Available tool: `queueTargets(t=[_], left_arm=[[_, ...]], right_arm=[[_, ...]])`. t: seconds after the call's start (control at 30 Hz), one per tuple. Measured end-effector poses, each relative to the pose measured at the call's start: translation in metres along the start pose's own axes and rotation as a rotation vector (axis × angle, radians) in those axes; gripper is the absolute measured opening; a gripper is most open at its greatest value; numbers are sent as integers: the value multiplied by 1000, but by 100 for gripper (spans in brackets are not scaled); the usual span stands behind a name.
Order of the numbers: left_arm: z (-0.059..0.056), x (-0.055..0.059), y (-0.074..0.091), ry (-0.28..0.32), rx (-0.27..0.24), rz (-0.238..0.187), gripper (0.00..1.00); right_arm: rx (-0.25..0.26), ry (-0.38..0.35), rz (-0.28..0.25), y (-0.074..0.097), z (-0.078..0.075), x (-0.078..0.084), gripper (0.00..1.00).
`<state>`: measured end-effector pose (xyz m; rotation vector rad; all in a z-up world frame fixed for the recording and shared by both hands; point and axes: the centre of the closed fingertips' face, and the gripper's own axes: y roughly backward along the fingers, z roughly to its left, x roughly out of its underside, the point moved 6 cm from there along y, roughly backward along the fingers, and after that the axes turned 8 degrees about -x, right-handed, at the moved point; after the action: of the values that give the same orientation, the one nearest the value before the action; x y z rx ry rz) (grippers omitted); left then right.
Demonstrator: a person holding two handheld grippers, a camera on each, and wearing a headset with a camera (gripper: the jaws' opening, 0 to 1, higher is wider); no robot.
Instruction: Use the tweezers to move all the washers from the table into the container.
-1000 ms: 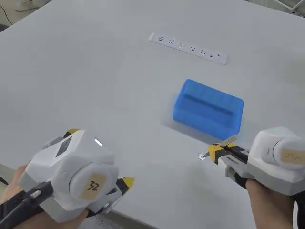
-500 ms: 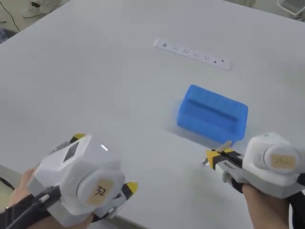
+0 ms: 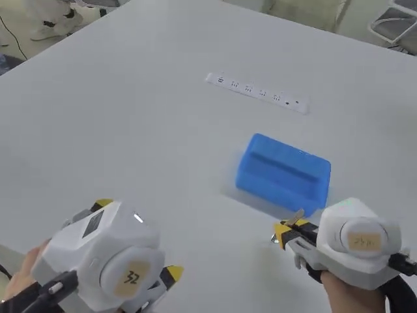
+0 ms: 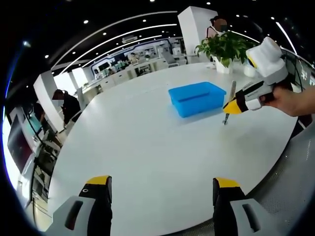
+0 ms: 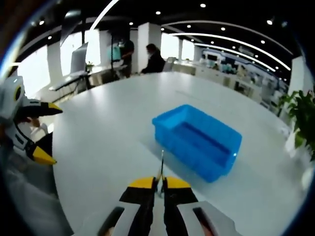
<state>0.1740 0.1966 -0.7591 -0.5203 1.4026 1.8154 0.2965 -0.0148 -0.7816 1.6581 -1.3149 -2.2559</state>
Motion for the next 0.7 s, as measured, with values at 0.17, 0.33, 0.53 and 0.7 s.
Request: queueTargets(t=[0.17,0.33,0.53,0.7], left_arm=[[1,-1,1,4,-1,-6,86],[0,-2,1,-1,2,-14,85],[0,-2,1,1,1,-16,85],[0,-2,1,-4,-2,-16,84]], right_arm=[[17,-15,15,-2,1,-2,3],[23,-15,32,-4,-1,-3,3],[30,-24,10,4,-8,-12,3],[37,-39,-27,12,-15,-27,3]])
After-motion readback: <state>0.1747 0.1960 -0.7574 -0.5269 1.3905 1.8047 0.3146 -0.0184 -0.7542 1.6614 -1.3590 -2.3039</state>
